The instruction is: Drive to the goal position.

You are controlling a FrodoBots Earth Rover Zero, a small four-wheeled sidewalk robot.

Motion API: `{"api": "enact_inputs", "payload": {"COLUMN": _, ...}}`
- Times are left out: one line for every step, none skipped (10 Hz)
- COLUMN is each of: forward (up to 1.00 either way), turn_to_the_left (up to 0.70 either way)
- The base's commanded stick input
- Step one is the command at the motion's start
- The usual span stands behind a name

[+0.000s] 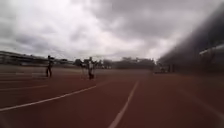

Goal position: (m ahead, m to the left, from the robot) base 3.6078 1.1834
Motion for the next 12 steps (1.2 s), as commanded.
{"api": "enact_inputs", "payload": {"forward": 1.0, "turn_to_the_left": -0.41}}
{"api": "enact_inputs", "payload": {"forward": 1.0, "turn_to_the_left": -0.41}}
{"api": "enact_inputs", "payload": {"forward": 1.0, "turn_to_the_left": -0.41}}
{"api": "enact_inputs", "payload": {"forward": 1.0, "turn_to_the_left": -0.35}}
{"api": "enact_inputs", "payload": {"forward": 1.0, "turn_to_the_left": -0.08}}
{"api": "enact_inputs", "payload": {"forward": 1.0, "turn_to_the_left": -0.01}}
{"api": "enact_inputs", "payload": {"forward": 1.0, "turn_to_the_left": -0.01}}
{"api": "enact_inputs", "payload": {"forward": 1.0, "turn_to_the_left": -0.01}}
{"api": "enact_inputs", "payload": {"forward": 1.0, "turn_to_the_left": -0.01}}
{"api": "enact_inputs", "payload": {"forward": 1.0, "turn_to_the_left": -0.02}}
{"api": "enact_inputs", "payload": {"forward": 1.0, "turn_to_the_left": -0.08}}
{"api": "enact_inputs", "payload": {"forward": 1.0, "turn_to_the_left": -0.41}}
